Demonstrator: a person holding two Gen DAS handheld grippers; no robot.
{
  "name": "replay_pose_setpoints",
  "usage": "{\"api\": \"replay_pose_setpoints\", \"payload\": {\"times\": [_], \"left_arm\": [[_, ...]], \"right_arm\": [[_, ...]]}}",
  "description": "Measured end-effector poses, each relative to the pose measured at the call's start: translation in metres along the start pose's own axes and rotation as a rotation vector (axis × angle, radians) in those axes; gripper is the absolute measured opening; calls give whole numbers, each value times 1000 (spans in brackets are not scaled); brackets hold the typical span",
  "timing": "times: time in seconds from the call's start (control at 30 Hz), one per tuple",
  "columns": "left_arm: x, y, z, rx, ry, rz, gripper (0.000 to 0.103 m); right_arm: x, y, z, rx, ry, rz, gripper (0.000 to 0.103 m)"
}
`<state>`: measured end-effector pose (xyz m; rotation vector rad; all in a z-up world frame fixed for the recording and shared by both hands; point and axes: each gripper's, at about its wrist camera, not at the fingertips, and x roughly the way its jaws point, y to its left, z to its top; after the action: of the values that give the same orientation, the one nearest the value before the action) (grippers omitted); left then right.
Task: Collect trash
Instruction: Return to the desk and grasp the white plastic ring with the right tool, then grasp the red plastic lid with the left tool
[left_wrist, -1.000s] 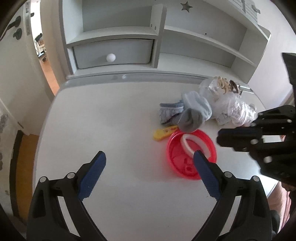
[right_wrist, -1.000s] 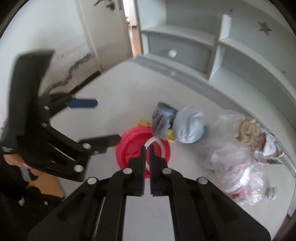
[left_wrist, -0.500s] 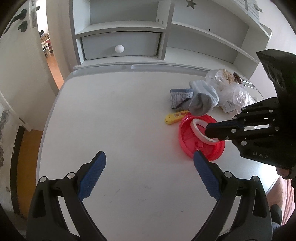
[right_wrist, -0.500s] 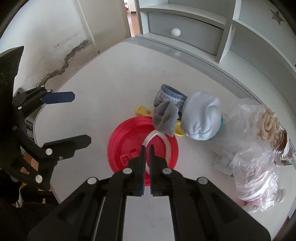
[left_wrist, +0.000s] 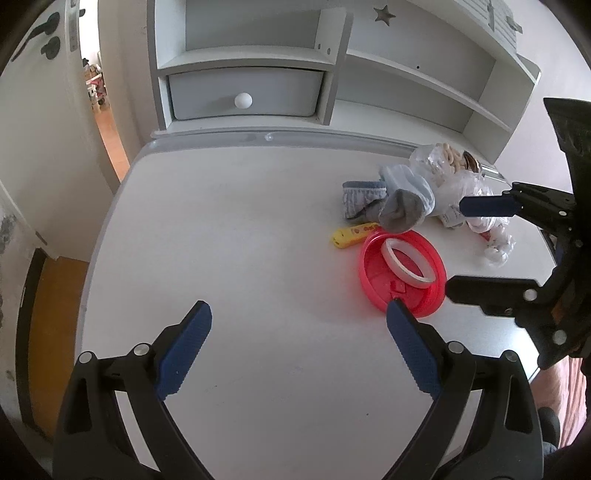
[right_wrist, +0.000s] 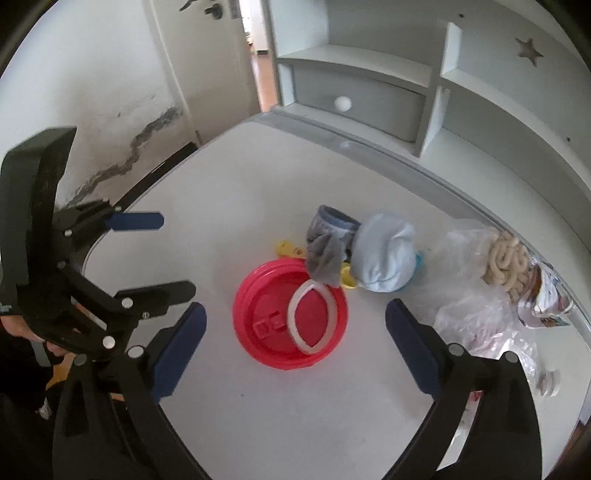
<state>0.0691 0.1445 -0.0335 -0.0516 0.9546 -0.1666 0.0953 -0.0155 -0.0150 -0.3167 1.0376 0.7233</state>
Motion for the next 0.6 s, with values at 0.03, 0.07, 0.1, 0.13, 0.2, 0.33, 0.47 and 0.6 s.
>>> {"api": "replay_pose_setpoints", "payload": {"times": [0.03,0.07,0.1,0.13,0.2,0.33,0.47,0.6], "left_arm": [[-2,1,-1,1,-3,3,93],[-4,2,-1,1,-5,5,93],[-6,3,-3,-1,-7,9,93],[-8,5,-4,-3,-7,13,93],[-11,7,-6,-5,-10,18,93],[-15,12,-10,-11,-9,26,93],[-15,15,-10,-13,-9,25,93],[-11,11,-6,0,-3,20,93]], "right_arm": [[3,1,1,-6,13,-5,84],[8,1,2,-11,35,0,77],[13,2,3,-17,51,7,73],[18,4,4,-26,63,7,67],[27,6,5,-37,90,13,59],[46,11,6,-44,135,22,40],[53,11,3,-27,152,27,27],[47,9,4,-13,137,33,7]]}}
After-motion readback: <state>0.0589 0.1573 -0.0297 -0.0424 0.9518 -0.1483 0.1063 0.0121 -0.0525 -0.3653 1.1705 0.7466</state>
